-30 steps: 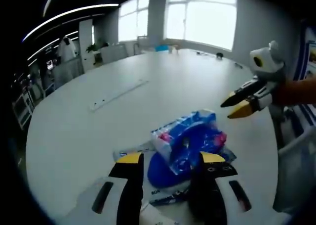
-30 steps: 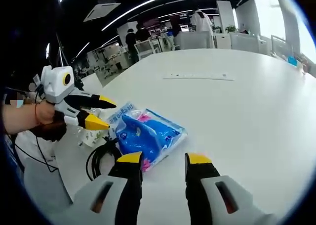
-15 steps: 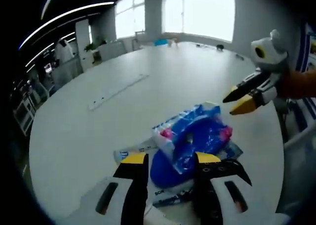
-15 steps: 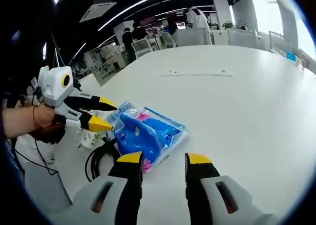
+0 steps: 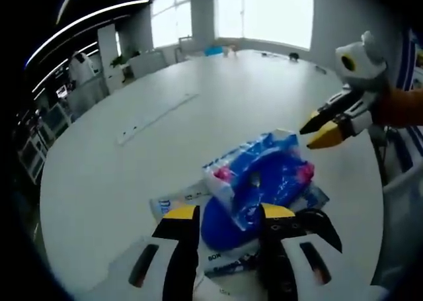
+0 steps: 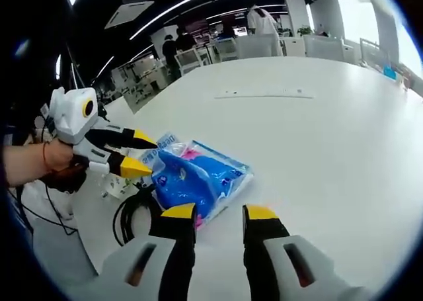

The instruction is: Arrange the tabletop items into an orderly group along one side of the table until the central work area is clear of visible clutter.

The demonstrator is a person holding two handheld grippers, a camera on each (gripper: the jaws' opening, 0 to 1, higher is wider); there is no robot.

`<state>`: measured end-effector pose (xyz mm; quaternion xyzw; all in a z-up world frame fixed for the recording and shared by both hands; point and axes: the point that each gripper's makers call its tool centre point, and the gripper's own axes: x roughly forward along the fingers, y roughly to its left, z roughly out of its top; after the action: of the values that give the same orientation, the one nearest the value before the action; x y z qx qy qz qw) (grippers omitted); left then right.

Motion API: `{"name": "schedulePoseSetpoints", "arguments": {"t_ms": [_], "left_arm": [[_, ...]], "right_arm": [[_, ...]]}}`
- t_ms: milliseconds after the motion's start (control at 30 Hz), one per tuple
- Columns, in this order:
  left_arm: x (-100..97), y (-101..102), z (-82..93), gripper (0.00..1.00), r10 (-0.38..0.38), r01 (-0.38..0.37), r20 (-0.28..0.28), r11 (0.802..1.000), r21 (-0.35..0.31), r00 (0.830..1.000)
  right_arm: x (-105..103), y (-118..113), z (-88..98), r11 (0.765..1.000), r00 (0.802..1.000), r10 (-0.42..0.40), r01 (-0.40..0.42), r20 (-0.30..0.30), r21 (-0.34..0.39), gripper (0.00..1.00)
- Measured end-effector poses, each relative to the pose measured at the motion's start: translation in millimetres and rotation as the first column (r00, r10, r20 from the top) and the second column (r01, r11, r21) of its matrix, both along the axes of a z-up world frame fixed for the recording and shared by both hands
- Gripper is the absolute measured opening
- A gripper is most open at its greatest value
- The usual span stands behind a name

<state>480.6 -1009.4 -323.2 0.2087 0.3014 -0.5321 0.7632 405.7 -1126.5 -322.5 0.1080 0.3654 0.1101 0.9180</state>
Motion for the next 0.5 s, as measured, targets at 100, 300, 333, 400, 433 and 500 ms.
{"name": "schedulePoseSetpoints", "arguments": {"t_ms": [100, 300, 333, 400, 433, 500], "left_arm": [[0.4, -0.2, -3.0, 0.30, -0.005, 0.004, 0.008, 1.000, 0.019, 1.000], [0.2, -3.5, -3.6, 0.24, -0.014, 0.013, 0.022, 0.999, 0.036, 1.000], [0.2, -3.9, -4.1, 0.23, -0.015, 0.014, 0.022, 0.999, 0.039, 1.000], [-0.4, -5.0, -5.7, 0.23, -0.019, 0.018, 0.021, 0.999, 0.045, 1.000], [-0.4, -5.0, -6.5, 0.23, -0.020, 0.019, 0.021, 0.999, 0.050, 1.000], [0.1, -5.1, -7.4, 0.22, -0.020, 0.018, 0.023, 0.998, 0.054, 1.000]], "right_arm": [[0.9, 1.3, -1.8, 1.000, 1.000, 0.001, -0.001, -0.006, 0.000, 0.23], [2.2, 1.7, -4.2, 1.000, 1.000, -0.001, 0.001, -0.014, -0.010, 0.22], [2.2, 1.6, -4.4, 1.000, 1.000, -0.002, 0.002, -0.015, -0.010, 0.22], [2.1, 1.5, -5.8, 1.000, 1.000, -0.004, 0.004, -0.021, -0.007, 0.21], [2.1, 1.4, -6.1, 1.000, 1.000, -0.004, 0.004, -0.022, -0.008, 0.21], [2.1, 1.2, -6.0, 1.000, 1.000, -0.005, 0.005, -0.022, -0.008, 0.20]]}}
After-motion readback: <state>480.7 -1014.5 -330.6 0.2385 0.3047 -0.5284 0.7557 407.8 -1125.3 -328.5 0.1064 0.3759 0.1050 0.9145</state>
